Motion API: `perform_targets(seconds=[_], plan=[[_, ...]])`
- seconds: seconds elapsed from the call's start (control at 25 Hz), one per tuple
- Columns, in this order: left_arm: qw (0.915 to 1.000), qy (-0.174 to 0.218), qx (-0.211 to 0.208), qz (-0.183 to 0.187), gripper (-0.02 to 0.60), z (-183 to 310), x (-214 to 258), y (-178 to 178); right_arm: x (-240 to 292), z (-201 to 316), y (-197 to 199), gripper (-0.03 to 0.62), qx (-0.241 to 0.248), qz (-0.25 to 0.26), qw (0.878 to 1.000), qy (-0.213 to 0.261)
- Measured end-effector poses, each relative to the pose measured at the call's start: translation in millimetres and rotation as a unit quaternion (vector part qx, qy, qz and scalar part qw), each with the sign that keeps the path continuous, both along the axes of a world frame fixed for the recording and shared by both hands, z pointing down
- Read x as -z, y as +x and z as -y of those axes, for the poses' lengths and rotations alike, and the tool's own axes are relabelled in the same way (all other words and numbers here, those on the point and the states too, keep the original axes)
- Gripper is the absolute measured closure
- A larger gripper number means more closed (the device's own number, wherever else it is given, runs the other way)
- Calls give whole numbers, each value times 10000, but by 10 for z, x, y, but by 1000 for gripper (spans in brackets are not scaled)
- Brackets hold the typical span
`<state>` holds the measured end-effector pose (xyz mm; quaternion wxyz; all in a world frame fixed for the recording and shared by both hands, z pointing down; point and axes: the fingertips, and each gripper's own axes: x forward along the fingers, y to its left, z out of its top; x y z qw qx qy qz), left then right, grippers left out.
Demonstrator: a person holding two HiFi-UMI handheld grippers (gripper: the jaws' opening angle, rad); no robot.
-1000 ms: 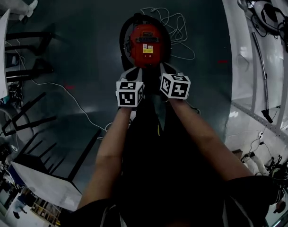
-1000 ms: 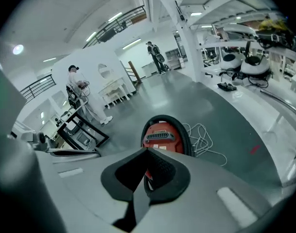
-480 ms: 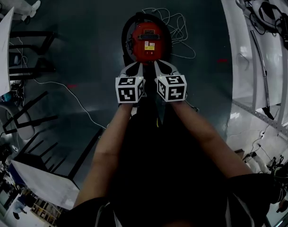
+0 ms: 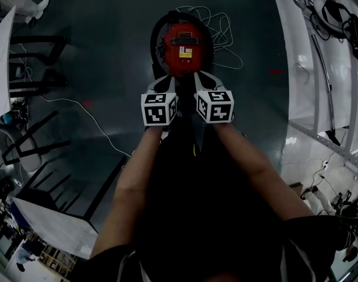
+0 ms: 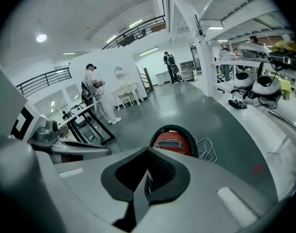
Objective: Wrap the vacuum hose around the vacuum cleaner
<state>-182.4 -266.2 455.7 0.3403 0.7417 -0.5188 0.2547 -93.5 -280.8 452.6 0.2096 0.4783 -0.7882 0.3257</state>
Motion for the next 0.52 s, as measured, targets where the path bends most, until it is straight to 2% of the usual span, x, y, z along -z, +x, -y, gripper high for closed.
perform_targets(seconds=[0.52], plan=[[9999, -112, -39, -53, 572, 39, -63, 74, -14, 48, 16, 599, -54, -51, 10000, 64]])
